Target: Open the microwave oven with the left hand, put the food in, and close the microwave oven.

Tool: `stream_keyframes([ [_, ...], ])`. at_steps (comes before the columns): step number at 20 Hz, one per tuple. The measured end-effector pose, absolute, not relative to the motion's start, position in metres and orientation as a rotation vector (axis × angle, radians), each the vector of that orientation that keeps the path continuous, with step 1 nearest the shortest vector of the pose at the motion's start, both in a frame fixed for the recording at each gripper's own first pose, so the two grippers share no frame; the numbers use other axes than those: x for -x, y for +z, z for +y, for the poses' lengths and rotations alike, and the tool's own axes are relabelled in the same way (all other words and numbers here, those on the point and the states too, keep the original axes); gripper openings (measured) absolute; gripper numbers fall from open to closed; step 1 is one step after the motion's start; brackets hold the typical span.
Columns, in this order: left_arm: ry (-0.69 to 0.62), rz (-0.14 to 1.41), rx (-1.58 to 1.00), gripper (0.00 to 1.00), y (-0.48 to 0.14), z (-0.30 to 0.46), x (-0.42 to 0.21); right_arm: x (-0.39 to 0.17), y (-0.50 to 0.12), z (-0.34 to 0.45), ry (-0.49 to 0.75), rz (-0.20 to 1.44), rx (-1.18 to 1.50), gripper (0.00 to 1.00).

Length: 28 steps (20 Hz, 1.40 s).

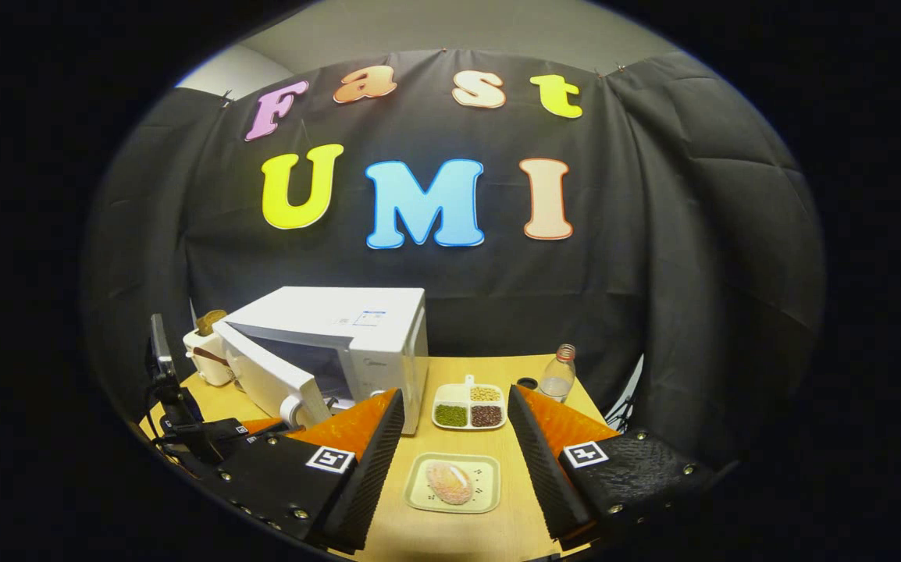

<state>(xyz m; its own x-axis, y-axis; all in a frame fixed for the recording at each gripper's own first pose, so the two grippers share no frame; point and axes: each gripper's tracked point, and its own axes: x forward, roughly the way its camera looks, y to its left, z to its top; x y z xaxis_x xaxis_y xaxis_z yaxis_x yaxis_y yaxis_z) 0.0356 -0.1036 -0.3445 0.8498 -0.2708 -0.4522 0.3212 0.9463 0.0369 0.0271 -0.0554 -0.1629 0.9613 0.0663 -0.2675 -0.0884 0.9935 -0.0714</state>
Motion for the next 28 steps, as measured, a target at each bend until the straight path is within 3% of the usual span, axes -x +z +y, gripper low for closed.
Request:
stream_keyframes([
  [9,-0.442,0.582,-0.18,0.07,-0.332,-0.041,0.059,-0.005,-0.177,0.01,0.168,0.307,0.119,0.82],
  [17,-0.431,0.612,-0.161,0.07,-0.323,0.019,0.112,-0.005,-0.234,0.03,0.179,0.408,0.188,0.82],
  [28,-0.416,0.644,-0.213,0.05,-0.316,0.138,0.173,-0.016,-0.321,0.003,0.048,0.652,0.042,0.82],
])
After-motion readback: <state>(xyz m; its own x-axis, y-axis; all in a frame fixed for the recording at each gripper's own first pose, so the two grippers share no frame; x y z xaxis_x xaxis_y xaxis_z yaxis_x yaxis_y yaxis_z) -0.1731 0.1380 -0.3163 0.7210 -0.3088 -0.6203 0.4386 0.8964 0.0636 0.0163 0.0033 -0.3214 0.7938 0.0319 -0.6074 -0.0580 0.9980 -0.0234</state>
